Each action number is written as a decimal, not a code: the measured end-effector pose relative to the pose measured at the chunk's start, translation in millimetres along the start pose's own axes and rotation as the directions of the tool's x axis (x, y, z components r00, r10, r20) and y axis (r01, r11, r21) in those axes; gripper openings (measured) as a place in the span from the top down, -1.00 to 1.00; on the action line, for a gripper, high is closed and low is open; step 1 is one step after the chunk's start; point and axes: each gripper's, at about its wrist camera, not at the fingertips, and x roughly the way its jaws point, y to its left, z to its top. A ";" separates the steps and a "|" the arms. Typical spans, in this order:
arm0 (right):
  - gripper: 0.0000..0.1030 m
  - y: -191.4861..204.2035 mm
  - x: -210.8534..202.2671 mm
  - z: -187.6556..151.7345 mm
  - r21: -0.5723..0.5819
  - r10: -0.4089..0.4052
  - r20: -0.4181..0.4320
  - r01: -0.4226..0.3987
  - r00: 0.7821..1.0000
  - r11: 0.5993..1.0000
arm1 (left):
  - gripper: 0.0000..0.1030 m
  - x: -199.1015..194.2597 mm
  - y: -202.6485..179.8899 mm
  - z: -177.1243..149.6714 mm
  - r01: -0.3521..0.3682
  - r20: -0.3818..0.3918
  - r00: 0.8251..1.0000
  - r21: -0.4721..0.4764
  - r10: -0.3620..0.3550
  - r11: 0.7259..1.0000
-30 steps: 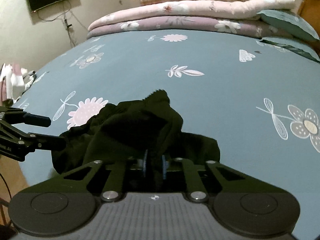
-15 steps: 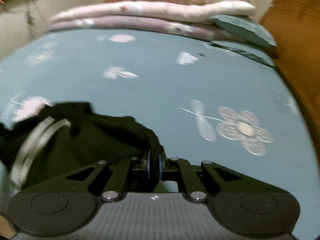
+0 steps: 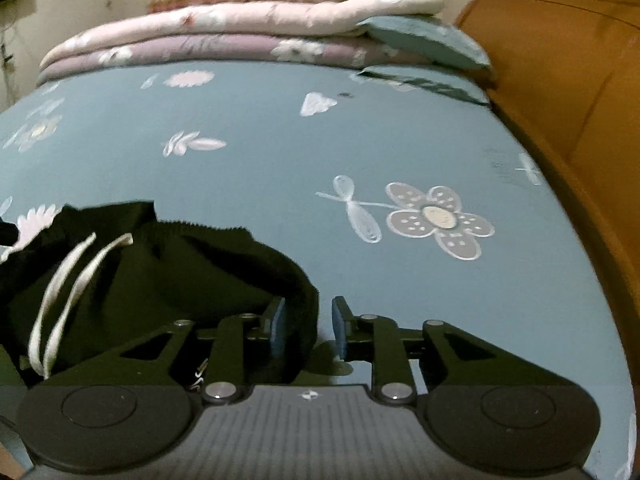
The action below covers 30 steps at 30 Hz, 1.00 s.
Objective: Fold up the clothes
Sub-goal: 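Grasp the black pants with the left gripper beside the right gripper, then lift the pants with both grippers and stretch them along the bed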
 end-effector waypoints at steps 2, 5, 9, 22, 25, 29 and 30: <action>0.44 3.8 -7.6 -0.7 0.017 -0.042 0.004 0.042 0.999 0.999 | -0.53 11.1 8.6 3.4 0.036 -0.022 0.999 0.020 -0.036 0.999; 0.43 12.7 -21.2 -3.9 0.056 -0.095 0.007 0.095 0.995 0.994 | -0.06 29.6 27.0 5.1 0.111 -0.077 0.991 0.005 -0.110 0.994; 0.43 35.4 -35.3 -5.6 0.090 -0.134 -0.002 0.134 0.991 0.987 | -0.06 45.6 52.3 0.1 0.211 -0.120 0.970 -0.028 -0.213 0.977; 0.25 124.6 -58.7 35.6 0.025 -0.055 0.058 0.054 0.997 0.998 | 0.57 22.9 68.8 -11.1 0.470 -0.074 0.881 0.041 -0.467 0.882; 0.25 136.5 -58.6 38.5 0.003 -0.047 0.050 0.047 0.998 0.999 | 0.41 30.3 77.0 -10.0 0.456 -0.076 0.889 0.040 -0.452 0.889; 0.15 143.0 -58.6 33.8 -0.005 -0.062 0.024 0.062 0.998 0.998 | 0.03 53.5 88.8 -2.2 0.462 -0.062 0.885 -0.019 -0.462 0.887; 0.15 143.4 -58.7 31.9 -0.003 -0.066 0.017 0.066 0.998 0.998 | -0.03 58.9 90.9 -0.3 0.464 -0.058 0.883 -0.040 -0.466 0.885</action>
